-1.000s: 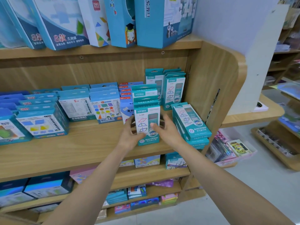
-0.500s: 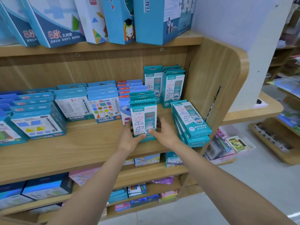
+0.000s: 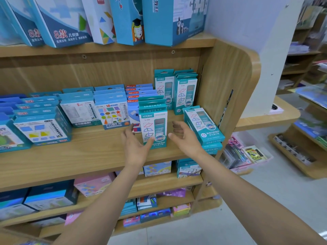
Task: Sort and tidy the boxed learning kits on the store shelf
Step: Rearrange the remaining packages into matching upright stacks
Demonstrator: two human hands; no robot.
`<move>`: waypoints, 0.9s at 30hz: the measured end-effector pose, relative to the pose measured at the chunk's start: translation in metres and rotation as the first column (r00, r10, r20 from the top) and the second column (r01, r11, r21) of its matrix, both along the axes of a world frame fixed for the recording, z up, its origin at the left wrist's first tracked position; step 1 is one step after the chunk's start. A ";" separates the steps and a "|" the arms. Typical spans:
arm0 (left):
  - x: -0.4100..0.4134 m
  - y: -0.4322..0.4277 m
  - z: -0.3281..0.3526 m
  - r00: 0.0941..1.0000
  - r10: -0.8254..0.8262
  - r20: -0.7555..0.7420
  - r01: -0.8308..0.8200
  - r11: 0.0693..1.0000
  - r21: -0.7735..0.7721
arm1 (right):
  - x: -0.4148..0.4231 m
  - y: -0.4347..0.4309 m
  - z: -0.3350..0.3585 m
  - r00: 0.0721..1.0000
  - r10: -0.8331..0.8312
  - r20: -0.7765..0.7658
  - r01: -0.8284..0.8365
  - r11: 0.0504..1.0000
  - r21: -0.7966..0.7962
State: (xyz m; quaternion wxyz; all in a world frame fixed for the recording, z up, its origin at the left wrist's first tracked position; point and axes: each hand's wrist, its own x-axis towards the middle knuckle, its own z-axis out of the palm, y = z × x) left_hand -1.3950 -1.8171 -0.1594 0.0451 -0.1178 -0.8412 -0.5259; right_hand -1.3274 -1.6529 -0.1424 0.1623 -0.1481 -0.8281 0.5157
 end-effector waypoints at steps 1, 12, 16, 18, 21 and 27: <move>0.004 -0.001 -0.001 0.998 0.049 -0.030 -0.049 0.999 -0.006 | 0.005 0.003 0.001 0.999 -0.038 -0.039 0.039 0.999 0.027; 0.067 0.076 0.007 0.902 -0.426 0.073 0.426 0.905 0.023 | 0.065 0.063 -0.017 0.952 -0.301 0.049 0.226 0.804 0.550; 0.073 0.101 0.019 0.796 -0.504 0.336 0.493 0.861 0.124 | 0.071 0.065 -0.012 0.968 -0.250 0.005 0.215 0.843 0.493; 0.073 0.108 0.019 0.772 -0.477 0.419 0.447 0.877 0.175 | 0.078 0.072 -0.014 0.950 -0.306 -0.053 0.298 0.851 0.433; 0.068 0.116 0.018 0.771 -0.410 0.488 0.357 0.912 0.203 | 0.086 0.069 -0.021 0.899 -0.434 -0.057 0.434 0.867 0.246; 0.062 0.126 0.012 0.724 -0.406 0.558 0.297 0.913 0.279 | 0.074 0.064 -0.028 0.888 -0.450 0.095 0.447 0.893 0.053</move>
